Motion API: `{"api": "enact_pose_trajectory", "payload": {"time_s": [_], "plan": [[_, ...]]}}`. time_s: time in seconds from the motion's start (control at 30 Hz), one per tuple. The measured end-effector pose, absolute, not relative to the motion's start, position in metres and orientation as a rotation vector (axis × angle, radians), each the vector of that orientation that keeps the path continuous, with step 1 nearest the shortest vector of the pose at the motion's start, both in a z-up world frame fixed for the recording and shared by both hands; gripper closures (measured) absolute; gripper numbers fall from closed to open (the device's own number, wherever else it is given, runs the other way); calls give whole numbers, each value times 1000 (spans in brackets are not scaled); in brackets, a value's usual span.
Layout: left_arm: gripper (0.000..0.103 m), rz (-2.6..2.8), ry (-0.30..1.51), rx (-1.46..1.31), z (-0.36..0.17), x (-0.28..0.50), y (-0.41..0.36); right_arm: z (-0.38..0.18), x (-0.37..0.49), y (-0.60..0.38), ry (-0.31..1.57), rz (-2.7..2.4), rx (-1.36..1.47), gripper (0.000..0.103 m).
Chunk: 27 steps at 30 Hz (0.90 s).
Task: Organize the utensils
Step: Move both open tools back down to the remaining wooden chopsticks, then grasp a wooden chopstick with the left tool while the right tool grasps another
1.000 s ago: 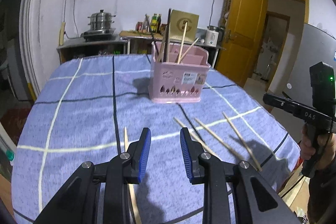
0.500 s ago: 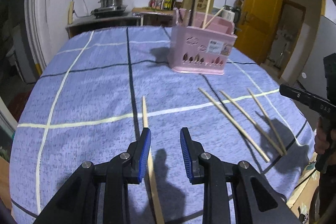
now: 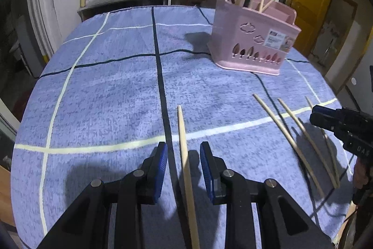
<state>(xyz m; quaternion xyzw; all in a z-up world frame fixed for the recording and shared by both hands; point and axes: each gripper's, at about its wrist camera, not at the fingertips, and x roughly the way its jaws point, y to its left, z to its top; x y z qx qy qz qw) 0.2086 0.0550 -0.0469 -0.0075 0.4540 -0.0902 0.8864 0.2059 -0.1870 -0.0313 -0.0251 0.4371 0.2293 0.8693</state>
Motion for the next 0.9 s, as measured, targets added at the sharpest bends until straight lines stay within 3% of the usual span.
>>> {"api": "enact_pose_trajectory", "payload": {"time_s": [0.73,0.9], "plan": [[75,-183,974,84,-55,242,37,-53,245,-163,1002,447,-126,80],[88,-183,972,106,-56,242,29,-53,246,-160,1003,431,-152,91]]}}
